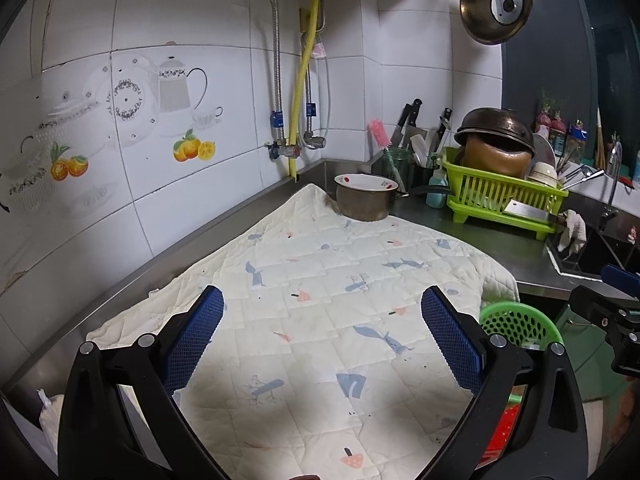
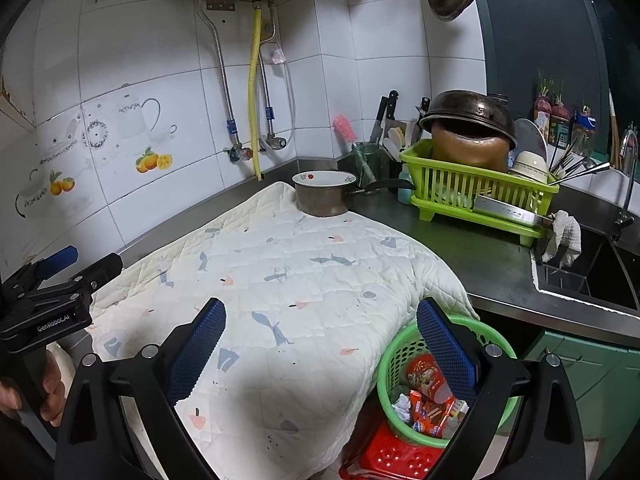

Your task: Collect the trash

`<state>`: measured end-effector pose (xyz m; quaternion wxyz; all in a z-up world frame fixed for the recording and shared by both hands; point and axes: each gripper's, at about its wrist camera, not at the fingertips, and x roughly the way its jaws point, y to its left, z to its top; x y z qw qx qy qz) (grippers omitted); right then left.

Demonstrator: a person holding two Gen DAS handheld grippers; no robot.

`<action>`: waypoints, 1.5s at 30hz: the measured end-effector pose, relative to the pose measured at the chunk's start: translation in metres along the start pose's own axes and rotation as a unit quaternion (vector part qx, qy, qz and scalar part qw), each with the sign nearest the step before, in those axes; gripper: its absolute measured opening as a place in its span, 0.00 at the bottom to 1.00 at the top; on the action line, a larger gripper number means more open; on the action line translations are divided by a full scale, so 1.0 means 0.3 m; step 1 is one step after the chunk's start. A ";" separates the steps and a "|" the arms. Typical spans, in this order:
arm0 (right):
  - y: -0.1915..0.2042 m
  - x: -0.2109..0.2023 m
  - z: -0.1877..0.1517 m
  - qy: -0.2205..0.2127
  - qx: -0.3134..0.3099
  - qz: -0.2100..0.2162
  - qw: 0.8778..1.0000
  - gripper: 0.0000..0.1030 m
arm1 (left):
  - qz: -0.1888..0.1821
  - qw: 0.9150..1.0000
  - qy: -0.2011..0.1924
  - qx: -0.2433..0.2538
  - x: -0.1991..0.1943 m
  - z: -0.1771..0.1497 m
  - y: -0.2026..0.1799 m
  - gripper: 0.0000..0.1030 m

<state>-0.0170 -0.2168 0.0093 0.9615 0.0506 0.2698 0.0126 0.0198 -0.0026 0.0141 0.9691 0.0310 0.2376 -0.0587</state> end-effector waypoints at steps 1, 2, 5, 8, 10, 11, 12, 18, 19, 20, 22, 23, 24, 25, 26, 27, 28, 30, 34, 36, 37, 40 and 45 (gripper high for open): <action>0.001 0.001 0.001 0.000 0.000 0.001 1.000 0.90 | 0.000 1.000 0.000 0.000 0.000 -0.001 -0.001 0.95; 0.003 0.001 0.001 0.000 -0.001 0.000 1.000 0.90 | 0.000 1.000 0.000 0.001 0.000 -0.001 -0.002 0.95; 0.005 0.005 0.004 0.001 -0.001 0.001 1.000 0.90 | 0.001 1.000 0.000 0.001 -0.001 -0.003 -0.002 0.95; 0.004 0.007 0.006 0.000 0.000 0.001 1.000 0.90 | 0.002 1.000 0.000 0.001 -0.002 -0.003 -0.002 0.95; 0.004 0.009 0.007 -0.001 0.001 0.001 1.000 0.90 | 0.002 1.000 0.000 0.001 -0.003 -0.002 -0.002 0.95; 0.003 0.009 0.008 0.000 0.000 0.002 1.000 0.90 | 0.002 1.000 0.000 0.001 -0.002 -0.002 -0.002 0.95; 0.004 0.008 0.007 0.000 0.000 0.001 1.000 0.90 | 0.002 1.000 0.000 0.001 -0.001 -0.003 -0.003 0.95; 0.003 0.004 0.010 -0.005 0.001 0.000 1.000 0.90 | 0.001 1.000 0.001 0.002 -0.002 -0.004 0.001 0.95; 0.002 0.005 0.011 -0.005 0.001 0.001 1.000 0.91 | 0.001 1.000 0.001 0.000 -0.002 -0.004 -0.001 0.95; 0.003 0.003 0.009 -0.005 0.000 0.001 1.000 0.91 | 0.000 1.000 0.000 0.000 -0.002 -0.005 -0.001 0.95; 0.005 0.002 0.008 -0.005 0.000 0.002 1.000 0.91 | 0.000 1.000 0.000 0.000 -0.002 -0.005 0.000 0.95; 0.005 0.002 0.008 -0.005 0.000 0.003 1.000 0.91 | 0.000 1.000 0.001 0.000 -0.002 -0.004 -0.001 0.95; 0.006 -0.001 0.007 -0.005 0.000 0.002 1.000 0.91 | 0.000 1.000 0.001 0.000 -0.002 -0.005 0.001 0.95; 0.005 -0.002 0.007 -0.005 0.001 0.003 1.000 0.91 | 0.000 1.000 0.001 -0.001 -0.003 -0.004 0.000 0.95; 0.005 -0.002 0.007 -0.005 0.001 0.003 1.000 0.91 | -0.001 1.000 0.001 -0.001 -0.002 -0.005 0.001 0.95; 0.006 -0.001 0.007 -0.005 0.000 0.002 1.000 0.91 | 0.000 1.000 0.001 -0.001 -0.002 -0.004 0.003 0.95; 0.007 -0.002 0.006 -0.005 0.001 0.002 1.000 0.91 | -0.001 1.000 0.000 -0.001 -0.003 -0.004 0.003 0.95; 0.009 -0.003 0.007 -0.006 0.002 0.003 1.000 0.91 | -0.002 1.000 0.000 0.000 -0.002 -0.004 0.004 0.95; 0.011 -0.002 0.007 -0.006 0.002 0.004 1.000 0.91 | 0.003 1.000 -0.004 -0.002 -0.010 -0.004 0.007 0.95; 0.011 -0.001 0.007 -0.005 0.002 0.004 1.000 0.91 | 0.004 1.000 -0.003 -0.002 -0.009 -0.001 0.009 0.95; 0.011 -0.001 0.008 -0.005 0.002 0.005 1.000 0.91 | 0.004 1.000 -0.003 -0.002 -0.009 0.000 0.007 0.95; 0.012 0.002 0.007 -0.005 0.002 0.005 1.000 0.91 | 0.004 1.000 -0.001 -0.004 -0.008 0.002 0.005 0.95; 0.014 0.002 0.008 -0.005 0.002 0.004 1.000 0.91 | 0.004 1.000 0.001 -0.004 -0.005 0.003 0.006 0.95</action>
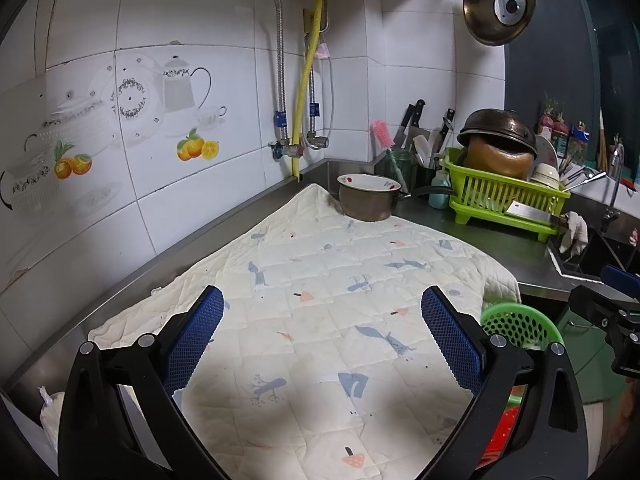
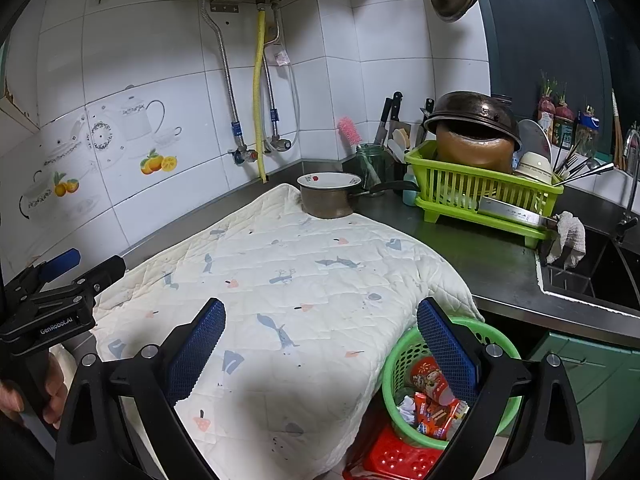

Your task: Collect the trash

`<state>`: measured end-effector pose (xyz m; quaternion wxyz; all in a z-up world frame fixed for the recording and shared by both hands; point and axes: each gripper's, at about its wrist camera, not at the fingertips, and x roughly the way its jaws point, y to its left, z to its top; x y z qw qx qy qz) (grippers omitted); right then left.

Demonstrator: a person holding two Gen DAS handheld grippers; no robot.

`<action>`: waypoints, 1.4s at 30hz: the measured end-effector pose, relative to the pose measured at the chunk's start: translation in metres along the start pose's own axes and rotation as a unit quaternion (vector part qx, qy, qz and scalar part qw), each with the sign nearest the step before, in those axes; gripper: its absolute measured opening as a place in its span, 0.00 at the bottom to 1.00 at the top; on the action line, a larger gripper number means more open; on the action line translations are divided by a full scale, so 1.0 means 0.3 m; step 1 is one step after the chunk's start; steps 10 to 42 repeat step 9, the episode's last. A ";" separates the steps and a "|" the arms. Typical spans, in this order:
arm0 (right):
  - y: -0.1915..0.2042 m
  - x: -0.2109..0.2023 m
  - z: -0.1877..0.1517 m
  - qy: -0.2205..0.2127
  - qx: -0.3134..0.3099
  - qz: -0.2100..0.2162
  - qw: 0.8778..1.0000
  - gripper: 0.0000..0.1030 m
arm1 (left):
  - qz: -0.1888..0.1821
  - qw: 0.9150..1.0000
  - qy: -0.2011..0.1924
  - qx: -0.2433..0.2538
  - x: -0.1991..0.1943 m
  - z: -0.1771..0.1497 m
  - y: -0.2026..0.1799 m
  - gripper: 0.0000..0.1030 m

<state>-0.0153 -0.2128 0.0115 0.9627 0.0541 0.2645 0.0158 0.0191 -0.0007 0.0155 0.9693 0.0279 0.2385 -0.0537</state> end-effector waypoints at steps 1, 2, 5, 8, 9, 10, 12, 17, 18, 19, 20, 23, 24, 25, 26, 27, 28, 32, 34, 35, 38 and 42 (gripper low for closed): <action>0.001 0.000 0.000 0.000 0.000 0.000 1.000 0.91 | 0.000 1.000 0.001 0.000 0.002 0.000 0.000 0.95; 0.000 0.000 0.000 0.000 0.001 0.001 1.000 0.91 | 0.001 1.000 0.001 -0.001 0.003 0.000 0.002 0.95; 0.002 0.003 -0.002 0.001 0.000 0.003 1.000 0.91 | 0.000 1.000 0.002 0.000 0.005 0.000 0.002 0.95; 0.003 0.006 0.000 0.001 0.001 0.004 1.000 0.91 | 0.000 1.000 0.003 0.000 0.005 -0.001 0.003 0.95; 0.003 0.006 0.000 0.001 0.001 0.004 1.000 0.91 | -0.001 1.000 0.002 0.000 0.005 -0.002 0.003 0.95; 0.003 0.006 0.000 0.001 0.001 0.004 1.000 0.91 | -0.001 1.000 0.002 0.000 0.005 -0.002 0.003 0.95; 0.003 0.006 0.000 0.001 0.001 0.004 1.000 0.91 | -0.001 1.000 0.002 0.000 0.005 -0.002 0.003 0.95; 0.003 0.006 0.000 0.001 0.001 0.004 1.000 0.91 | -0.001 1.000 0.002 0.000 0.005 -0.002 0.003 0.95; 0.003 0.006 0.000 0.001 0.001 0.004 1.000 0.91 | -0.001 1.000 0.002 0.000 0.005 -0.002 0.003 0.95; 0.003 0.006 0.000 0.001 0.001 0.004 1.000 0.91 | -0.001 1.000 0.002 0.000 0.005 -0.002 0.003 0.95; 0.003 0.006 0.000 0.001 0.001 0.004 1.000 0.91 | -0.001 1.000 0.002 0.000 0.005 -0.002 0.003 0.95; 0.003 0.006 0.000 0.001 0.001 0.004 1.000 0.91 | -0.001 1.000 0.002 0.000 0.005 -0.002 0.003 0.95; 0.003 0.006 0.000 0.001 0.001 0.004 1.000 0.91 | -0.001 1.000 0.002 0.000 0.005 -0.002 0.003 0.95; 0.003 0.006 0.000 0.001 0.001 0.004 1.000 0.91 | -0.001 1.000 0.002 0.000 0.005 -0.002 0.003 0.95; 0.003 0.006 0.000 0.001 0.001 0.004 1.000 0.91 | -0.001 1.000 0.002 0.000 0.005 -0.002 0.003 0.95; 0.003 0.006 0.000 0.001 0.001 0.004 1.000 0.91 | -0.001 1.000 0.002 0.000 0.005 -0.002 0.003 0.95; 0.003 0.006 0.000 0.001 0.001 0.004 1.000 0.91 | -0.001 1.000 0.002 0.000 0.005 -0.002 0.003 0.95; 0.003 0.006 0.000 0.001 0.001 0.004 1.000 0.91 | -0.001 1.000 0.002 0.000 0.005 -0.002 0.003 0.95; 0.003 0.006 0.000 0.001 0.001 0.004 1.000 0.91 | -0.001 1.000 0.002 0.000 0.005 -0.002 0.003 0.95; 0.003 0.006 0.000 0.001 0.001 0.004 1.000 0.91 | -0.001 1.000 0.002 0.000 0.005 -0.002 0.003 0.95; 0.003 0.006 0.000 0.001 0.001 0.004 1.000 0.91 | -0.001 1.000 0.002 0.000 0.005 -0.002 0.003 0.95; 0.003 0.006 0.000 0.001 0.001 0.004 1.000 0.91 | -0.001 1.000 0.002 0.000 0.005 -0.002 0.003 0.95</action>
